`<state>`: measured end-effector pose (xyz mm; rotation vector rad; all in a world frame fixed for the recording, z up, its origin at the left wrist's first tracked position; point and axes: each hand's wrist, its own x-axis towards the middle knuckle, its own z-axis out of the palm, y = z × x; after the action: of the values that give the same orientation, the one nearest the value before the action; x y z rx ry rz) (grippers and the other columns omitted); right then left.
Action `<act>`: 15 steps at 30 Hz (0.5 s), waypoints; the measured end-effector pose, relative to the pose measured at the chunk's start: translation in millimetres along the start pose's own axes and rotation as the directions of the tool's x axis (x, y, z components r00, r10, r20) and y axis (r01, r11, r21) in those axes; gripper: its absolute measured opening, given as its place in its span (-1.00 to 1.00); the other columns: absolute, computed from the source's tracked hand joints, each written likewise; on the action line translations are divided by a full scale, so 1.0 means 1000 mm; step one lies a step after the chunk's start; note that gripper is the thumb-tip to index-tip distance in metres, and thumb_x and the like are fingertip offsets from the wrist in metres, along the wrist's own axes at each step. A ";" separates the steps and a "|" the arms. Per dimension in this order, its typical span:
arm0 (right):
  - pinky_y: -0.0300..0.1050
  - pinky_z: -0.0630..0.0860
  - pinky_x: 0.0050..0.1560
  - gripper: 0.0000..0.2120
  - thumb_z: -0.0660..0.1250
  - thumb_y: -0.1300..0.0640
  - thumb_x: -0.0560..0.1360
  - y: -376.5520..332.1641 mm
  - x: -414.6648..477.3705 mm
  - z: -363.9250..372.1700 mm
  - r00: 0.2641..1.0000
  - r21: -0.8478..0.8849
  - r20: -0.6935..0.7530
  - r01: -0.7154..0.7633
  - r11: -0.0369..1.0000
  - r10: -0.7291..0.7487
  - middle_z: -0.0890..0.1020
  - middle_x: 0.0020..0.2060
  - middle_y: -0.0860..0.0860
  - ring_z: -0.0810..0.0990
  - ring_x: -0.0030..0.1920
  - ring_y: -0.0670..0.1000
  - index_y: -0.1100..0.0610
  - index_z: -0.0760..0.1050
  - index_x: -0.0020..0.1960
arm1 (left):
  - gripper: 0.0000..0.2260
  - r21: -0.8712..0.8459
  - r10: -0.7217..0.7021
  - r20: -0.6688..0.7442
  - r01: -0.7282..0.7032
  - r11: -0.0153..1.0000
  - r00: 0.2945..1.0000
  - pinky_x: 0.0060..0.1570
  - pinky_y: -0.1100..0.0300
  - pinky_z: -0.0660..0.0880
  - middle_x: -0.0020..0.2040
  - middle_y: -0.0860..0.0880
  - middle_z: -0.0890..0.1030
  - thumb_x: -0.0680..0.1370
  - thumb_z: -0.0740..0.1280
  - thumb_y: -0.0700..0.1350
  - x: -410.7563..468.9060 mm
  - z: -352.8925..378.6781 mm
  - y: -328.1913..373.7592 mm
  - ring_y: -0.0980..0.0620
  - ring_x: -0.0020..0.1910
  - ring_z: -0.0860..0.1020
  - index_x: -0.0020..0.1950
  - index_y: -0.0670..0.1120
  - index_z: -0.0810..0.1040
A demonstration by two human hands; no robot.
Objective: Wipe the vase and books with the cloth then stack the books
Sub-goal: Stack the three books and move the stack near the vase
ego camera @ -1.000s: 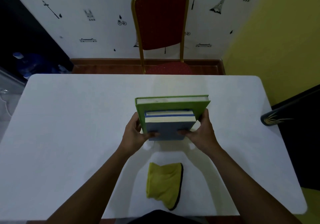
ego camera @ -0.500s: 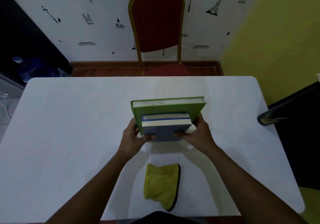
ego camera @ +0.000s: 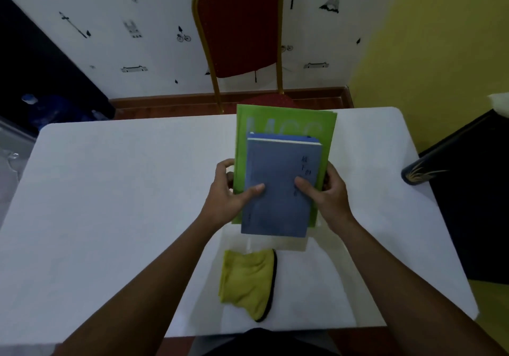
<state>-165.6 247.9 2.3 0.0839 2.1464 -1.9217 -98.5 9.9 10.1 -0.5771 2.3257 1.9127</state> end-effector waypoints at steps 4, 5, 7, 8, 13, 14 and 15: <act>0.03 0.71 0.05 -0.68 0.56 -0.11 0.46 0.014 0.007 -0.041 0.983 -0.025 -0.122 -0.139 0.990 0.135 0.75 0.03 -0.11 0.74 0.01 -0.07 -0.04 0.63 0.16 | -0.23 -0.004 -0.161 0.049 0.161 0.987 0.986 0.04 -0.03 0.69 0.12 -0.04 0.67 0.31 0.59 0.32 0.017 0.055 0.012 0.01 0.02 0.71 0.37 0.12 0.32; 0.05 0.70 0.06 -0.68 0.55 -0.15 0.46 0.019 0.008 -0.054 0.976 -0.032 -0.142 -0.171 0.985 0.165 0.75 0.02 -0.11 0.75 0.02 -0.05 -0.07 0.64 0.15 | -0.23 -0.018 -0.201 0.064 0.203 0.979 0.977 0.06 -0.04 0.68 0.13 -0.05 0.67 0.30 0.60 0.30 0.020 0.069 0.012 0.00 0.03 0.71 0.37 0.09 0.34; 0.08 0.70 0.08 -0.64 0.54 -0.23 0.43 0.028 0.011 -0.082 0.964 -0.061 -0.163 -0.221 0.973 0.208 0.75 0.02 -0.13 0.75 0.02 -0.04 -0.10 0.65 0.15 | -0.25 -0.048 -0.280 0.101 0.285 0.957 0.955 0.05 0.02 0.67 0.14 -0.07 0.66 0.33 0.63 0.20 0.025 0.098 0.015 0.00 0.04 0.69 0.38 0.02 0.37; 0.10 0.70 0.10 -0.60 0.53 -0.27 0.41 0.032 0.012 -0.097 0.959 -0.085 -0.173 -0.240 0.967 0.223 0.75 0.03 -0.13 0.74 0.02 -0.04 -0.11 0.65 0.15 | -0.25 -0.056 -0.313 0.125 0.322 0.945 0.941 0.01 0.07 0.66 0.13 -0.07 0.65 0.34 0.65 0.14 0.027 0.112 0.016 0.00 0.04 0.68 0.39 -0.01 0.37; 0.13 0.69 0.12 -0.56 0.52 -0.27 0.43 0.041 0.022 -0.162 0.943 -0.186 -0.208 -0.298 0.936 0.258 0.73 0.06 -0.10 0.72 0.02 -0.02 -0.08 0.64 0.21 | -0.24 -0.031 -0.420 0.219 0.437 0.899 0.881 -0.05 0.07 0.63 0.21 -0.13 0.62 0.34 0.67 -0.05 0.038 0.179 0.013 -0.10 0.12 0.65 0.43 -0.10 0.36; 0.13 0.68 0.13 -0.54 0.51 -0.28 0.43 0.041 0.025 -0.172 0.940 -0.204 -0.207 -0.313 0.928 0.271 0.73 0.08 -0.09 0.72 0.03 -0.01 -0.09 0.63 0.23 | -0.24 -0.011 -0.431 0.225 0.445 0.896 0.874 0.00 0.03 0.65 0.22 -0.14 0.62 0.35 0.67 -0.04 0.040 0.190 0.012 -0.11 0.13 0.65 0.43 -0.11 0.36; 0.14 0.68 0.14 -0.53 0.50 -0.29 0.43 0.042 0.028 -0.181 0.937 -0.217 -0.203 -0.325 0.920 0.284 0.72 0.10 -0.08 0.71 0.04 0.01 -0.09 0.61 0.25 | -0.25 0.013 -0.437 0.227 0.446 0.895 0.870 0.06 0.00 0.65 0.23 -0.14 0.62 0.35 0.67 -0.03 0.041 0.200 0.011 -0.11 0.15 0.65 0.42 -0.12 0.37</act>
<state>-211.0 428.1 -27.5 0.5185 2.2993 -1.5072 -175.7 194.0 -35.6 -0.7729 1.8231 1.7067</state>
